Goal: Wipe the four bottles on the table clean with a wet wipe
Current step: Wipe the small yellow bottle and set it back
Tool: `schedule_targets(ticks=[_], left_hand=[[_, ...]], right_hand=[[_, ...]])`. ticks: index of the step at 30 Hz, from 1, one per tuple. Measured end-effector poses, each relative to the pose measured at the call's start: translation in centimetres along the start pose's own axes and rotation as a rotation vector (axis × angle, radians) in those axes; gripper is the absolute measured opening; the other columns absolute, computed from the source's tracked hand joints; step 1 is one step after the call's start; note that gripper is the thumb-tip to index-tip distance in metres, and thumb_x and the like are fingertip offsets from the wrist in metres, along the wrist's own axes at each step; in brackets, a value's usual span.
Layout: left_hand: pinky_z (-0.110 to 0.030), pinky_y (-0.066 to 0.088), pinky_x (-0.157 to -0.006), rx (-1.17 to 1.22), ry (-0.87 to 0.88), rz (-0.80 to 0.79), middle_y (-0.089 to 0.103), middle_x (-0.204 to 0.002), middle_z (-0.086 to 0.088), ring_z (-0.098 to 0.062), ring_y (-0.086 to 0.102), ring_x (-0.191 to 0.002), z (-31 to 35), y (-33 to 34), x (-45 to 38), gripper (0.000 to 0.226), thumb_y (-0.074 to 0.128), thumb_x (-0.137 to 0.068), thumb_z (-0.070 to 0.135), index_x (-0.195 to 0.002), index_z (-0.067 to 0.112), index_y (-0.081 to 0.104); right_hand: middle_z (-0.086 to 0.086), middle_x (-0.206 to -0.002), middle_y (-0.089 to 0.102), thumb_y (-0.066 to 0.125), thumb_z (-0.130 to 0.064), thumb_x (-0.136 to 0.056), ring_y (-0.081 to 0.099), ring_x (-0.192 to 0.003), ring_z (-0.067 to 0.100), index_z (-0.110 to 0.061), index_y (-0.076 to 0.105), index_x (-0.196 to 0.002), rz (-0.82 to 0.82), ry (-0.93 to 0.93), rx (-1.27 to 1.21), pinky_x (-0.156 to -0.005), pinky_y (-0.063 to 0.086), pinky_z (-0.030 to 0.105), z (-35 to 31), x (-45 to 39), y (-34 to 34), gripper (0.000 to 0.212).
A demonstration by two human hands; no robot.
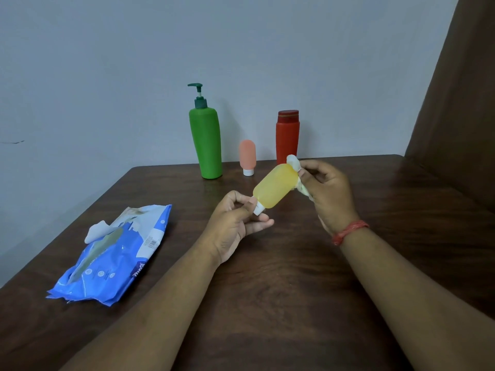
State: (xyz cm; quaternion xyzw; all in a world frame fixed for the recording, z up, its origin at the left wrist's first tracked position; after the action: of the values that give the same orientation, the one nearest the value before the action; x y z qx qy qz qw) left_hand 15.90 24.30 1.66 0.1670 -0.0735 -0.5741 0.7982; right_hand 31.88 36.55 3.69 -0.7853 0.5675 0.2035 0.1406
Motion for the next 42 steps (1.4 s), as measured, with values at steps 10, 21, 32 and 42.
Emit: schedule_targets(ticks=[10,21,32,42], left_hand=[[-0.044,0.062,-0.078,0.109,0.025,0.062,0.062,-0.095,-0.018,-0.021,0.066,-0.069,0.0,0.7,0.0,0.02,0.054,-0.102,0.01,-0.084,0.009,0.046],[-0.046,0.06,-0.081,-0.082,0.001,-0.054,0.055,-0.085,-0.014,-0.016,0.06,-0.067,-0.6,1.3,0.2,0.02,0.055,-0.101,0.006,-0.087,0.012,0.042],[-0.048,0.059,-0.086,-0.035,0.092,0.084,0.06,-0.071,-0.012,-0.015,0.061,-0.063,-0.7,0.5,-0.1,0.021,0.052,-0.103,0.007,-0.085,0.011,0.041],[-0.051,0.059,-0.089,-0.252,0.073,-0.05,0.051,-0.08,-0.013,-0.014,0.057,-0.065,-1.4,0.9,-0.3,0.023,0.056,-0.102,0.012,-0.089,0.013,0.038]], right_hand=[[0.003,-0.104,0.07,0.067,-0.003,-0.091,0.07,-0.094,0.012,-0.015,0.068,-0.097,0.006,-0.121,0.006,-0.083,0.057,0.026,-0.5,0.8,1.6,0.013],[-0.009,-0.096,0.063,0.069,-0.003,-0.088,0.065,-0.087,0.0,-0.02,0.071,-0.092,0.082,-0.216,0.255,-0.077,0.054,0.016,-0.1,0.4,1.4,0.017],[-0.007,-0.097,0.064,0.073,-0.004,-0.087,0.065,-0.087,0.002,-0.02,0.071,-0.09,-0.205,-0.194,0.265,-0.077,0.052,0.013,0.0,1.9,3.2,0.017],[-0.006,-0.099,0.07,0.071,-0.008,-0.089,0.068,-0.093,0.011,-0.036,0.068,-0.087,0.012,-0.119,0.198,-0.084,0.058,0.033,0.3,0.4,1.5,0.028]])
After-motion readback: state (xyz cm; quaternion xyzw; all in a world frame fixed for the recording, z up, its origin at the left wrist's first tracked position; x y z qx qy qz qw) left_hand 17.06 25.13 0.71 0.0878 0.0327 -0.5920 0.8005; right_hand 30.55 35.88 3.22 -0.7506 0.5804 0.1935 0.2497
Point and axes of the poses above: each hand's wrist, its own x-axis away from the middle knuckle, its own y-axis out of the palm, z = x × y, the point moved 1 cm from there along -x, towards the middle knuckle
